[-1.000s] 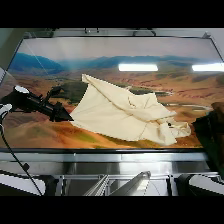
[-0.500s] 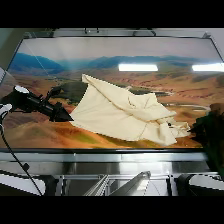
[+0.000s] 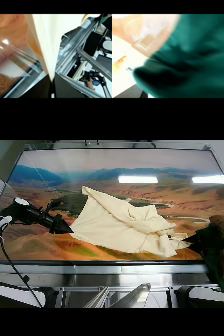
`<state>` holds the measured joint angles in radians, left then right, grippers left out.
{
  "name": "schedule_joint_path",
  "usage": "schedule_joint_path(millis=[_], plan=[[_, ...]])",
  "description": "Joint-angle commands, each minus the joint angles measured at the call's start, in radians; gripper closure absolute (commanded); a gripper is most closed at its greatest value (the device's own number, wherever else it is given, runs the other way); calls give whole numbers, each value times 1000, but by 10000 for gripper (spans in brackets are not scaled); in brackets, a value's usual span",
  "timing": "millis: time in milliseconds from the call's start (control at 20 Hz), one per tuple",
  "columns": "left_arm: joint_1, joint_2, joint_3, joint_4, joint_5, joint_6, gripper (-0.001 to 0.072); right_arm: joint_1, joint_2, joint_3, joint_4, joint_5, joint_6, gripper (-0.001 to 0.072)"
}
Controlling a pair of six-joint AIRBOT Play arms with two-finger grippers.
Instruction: Fold the shirts.
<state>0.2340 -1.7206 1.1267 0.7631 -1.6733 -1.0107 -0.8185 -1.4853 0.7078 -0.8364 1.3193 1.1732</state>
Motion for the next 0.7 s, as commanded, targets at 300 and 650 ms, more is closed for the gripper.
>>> schedule_joint_path(millis=[300,650], plan=[[1,1,0,1,4,22,689,114,-16,1,24,40,14,530],[83,80,0,-360,-45,107,690,95,100,63,671,392,-193,691]])
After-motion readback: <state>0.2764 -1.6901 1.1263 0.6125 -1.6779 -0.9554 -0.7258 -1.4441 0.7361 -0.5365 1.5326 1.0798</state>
